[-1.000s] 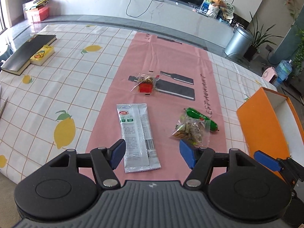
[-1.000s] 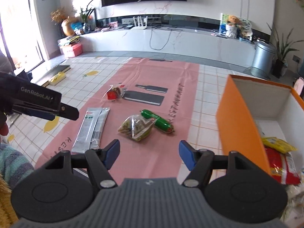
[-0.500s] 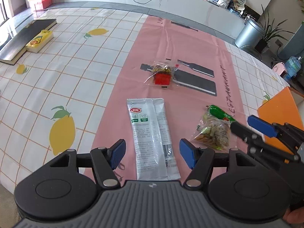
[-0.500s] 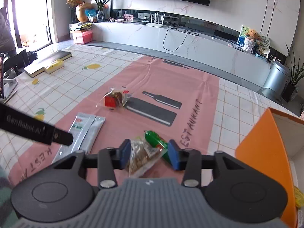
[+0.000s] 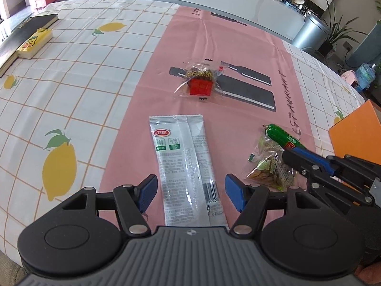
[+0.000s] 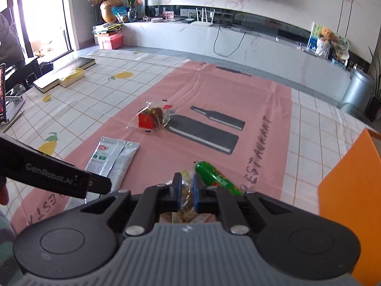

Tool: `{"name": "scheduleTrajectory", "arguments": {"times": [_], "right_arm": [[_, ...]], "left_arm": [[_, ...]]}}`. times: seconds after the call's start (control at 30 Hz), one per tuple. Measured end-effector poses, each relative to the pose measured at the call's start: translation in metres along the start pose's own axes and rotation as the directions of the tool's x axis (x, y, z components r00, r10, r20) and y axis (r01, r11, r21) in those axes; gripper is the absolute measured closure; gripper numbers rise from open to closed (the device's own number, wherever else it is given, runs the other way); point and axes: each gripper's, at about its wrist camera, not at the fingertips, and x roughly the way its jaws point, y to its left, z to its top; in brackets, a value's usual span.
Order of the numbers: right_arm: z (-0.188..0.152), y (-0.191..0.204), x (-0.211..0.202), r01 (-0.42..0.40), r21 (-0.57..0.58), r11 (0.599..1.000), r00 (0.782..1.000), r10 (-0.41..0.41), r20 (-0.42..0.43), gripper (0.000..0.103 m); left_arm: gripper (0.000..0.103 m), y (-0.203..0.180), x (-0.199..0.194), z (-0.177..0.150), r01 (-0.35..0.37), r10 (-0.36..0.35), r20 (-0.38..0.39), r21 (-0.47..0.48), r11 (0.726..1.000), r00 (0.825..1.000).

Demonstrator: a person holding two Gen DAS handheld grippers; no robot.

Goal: Organize snacks
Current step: 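Grasp the clear nut bag with the right gripper while the left grasps the white stick packets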

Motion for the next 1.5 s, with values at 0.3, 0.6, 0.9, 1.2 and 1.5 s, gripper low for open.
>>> {"name": "scheduleTrajectory", "arguments": {"times": [0.3, 0.6, 0.9, 1.2, 1.5], "right_arm": [[-0.017, -0.006, 0.004, 0.009, 0.014, 1.000, 1.000, -0.009, -0.003, 0.095], [-0.022, -0.013, 0.000, 0.006, 0.084, 0.996, 0.999, -0.002, -0.049, 0.095], [-0.019, -0.023, -0.005, -0.050, 0.058, 0.997, 0.997, 0.054, -0.055, 0.075], [-0.007, -0.007, -0.010, -0.134, -0.263, 0.955, 0.991, 0.131, -0.028, 0.033], [-0.012, 0.002, 0.016, -0.181, -0.396, 0.900, 0.983, 0.152, -0.105, 0.030]], "left_arm": [[0.020, -0.007, 0.009, -0.004, -0.022, 0.022, -0.012, 0.013, 1.000, 1.000], [0.012, -0.022, 0.018, -0.006, -0.099, 0.098, 0.020, 0.075, 0.992, 0.995], [0.036, -0.028, 0.019, -0.009, -0.138, 0.132, 0.045, 0.176, 0.975, 0.990], [0.041, -0.028, 0.010, -0.019, -0.071, 0.084, -0.037, 0.260, 0.963, 0.996], [0.031, -0.016, 0.008, -0.015, -0.059, 0.067, -0.040, 0.171, 0.984, 0.997]]}}
